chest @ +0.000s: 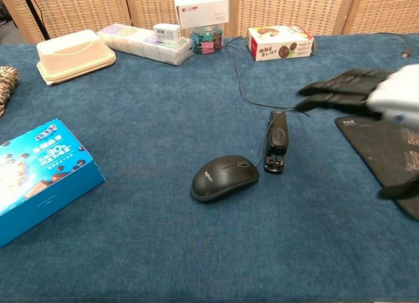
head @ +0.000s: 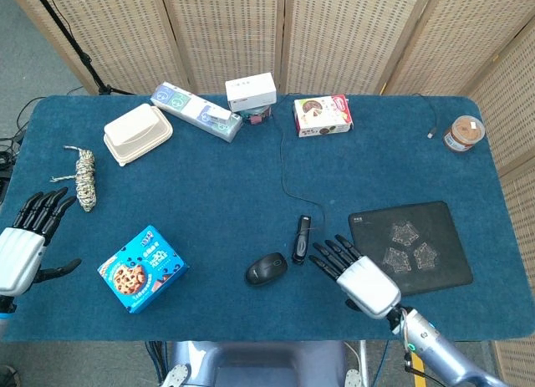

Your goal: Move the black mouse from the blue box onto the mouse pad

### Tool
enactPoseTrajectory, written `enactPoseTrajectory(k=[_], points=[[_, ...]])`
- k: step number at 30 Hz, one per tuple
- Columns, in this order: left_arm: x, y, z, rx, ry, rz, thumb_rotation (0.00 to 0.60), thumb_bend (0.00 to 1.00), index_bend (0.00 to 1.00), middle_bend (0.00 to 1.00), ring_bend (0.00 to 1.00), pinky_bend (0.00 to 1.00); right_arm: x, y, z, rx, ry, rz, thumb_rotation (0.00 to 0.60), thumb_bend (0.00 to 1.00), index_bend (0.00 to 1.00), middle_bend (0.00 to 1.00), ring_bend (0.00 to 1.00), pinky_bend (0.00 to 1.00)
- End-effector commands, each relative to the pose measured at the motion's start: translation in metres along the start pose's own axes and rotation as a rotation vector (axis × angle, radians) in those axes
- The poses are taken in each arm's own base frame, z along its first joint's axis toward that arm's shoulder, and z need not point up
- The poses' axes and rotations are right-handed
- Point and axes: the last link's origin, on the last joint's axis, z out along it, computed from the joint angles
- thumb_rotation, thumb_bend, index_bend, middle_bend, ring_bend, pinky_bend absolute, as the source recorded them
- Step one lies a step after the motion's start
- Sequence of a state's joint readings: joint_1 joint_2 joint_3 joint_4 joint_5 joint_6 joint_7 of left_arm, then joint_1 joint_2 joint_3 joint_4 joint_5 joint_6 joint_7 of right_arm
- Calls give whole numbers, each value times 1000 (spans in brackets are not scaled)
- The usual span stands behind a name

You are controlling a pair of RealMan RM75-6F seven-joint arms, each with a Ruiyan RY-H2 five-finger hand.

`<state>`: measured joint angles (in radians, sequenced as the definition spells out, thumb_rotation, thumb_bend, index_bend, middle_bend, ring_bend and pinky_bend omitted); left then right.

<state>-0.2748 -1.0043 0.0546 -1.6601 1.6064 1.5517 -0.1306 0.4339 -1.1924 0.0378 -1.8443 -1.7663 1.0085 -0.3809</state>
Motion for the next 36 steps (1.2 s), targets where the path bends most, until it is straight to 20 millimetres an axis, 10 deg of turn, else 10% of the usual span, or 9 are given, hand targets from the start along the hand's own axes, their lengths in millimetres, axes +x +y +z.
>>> enactPoseTrajectory(k=[1,19,29,36], points=[[4,-5,-2,12,8,-11,600,65,0,0,0,0,-2,-33,35,110,-22,8,600,0,0,0,0,0],[25,-23,-11,50,72,-113,600,65,0,0,0,0,-27,-68,134,50,-88,80,600,0,48,6,0,102],[28,-27,-11,59,79,-124,600,65,0,0,0,0,-37,-73,153,16,-131,104,600,17,240,183,76,239],[29,-28,-11,58,80,-130,600,65,0,0,0,0,-37,-72,157,-5,-152,108,600,225,319,264,155,298]])
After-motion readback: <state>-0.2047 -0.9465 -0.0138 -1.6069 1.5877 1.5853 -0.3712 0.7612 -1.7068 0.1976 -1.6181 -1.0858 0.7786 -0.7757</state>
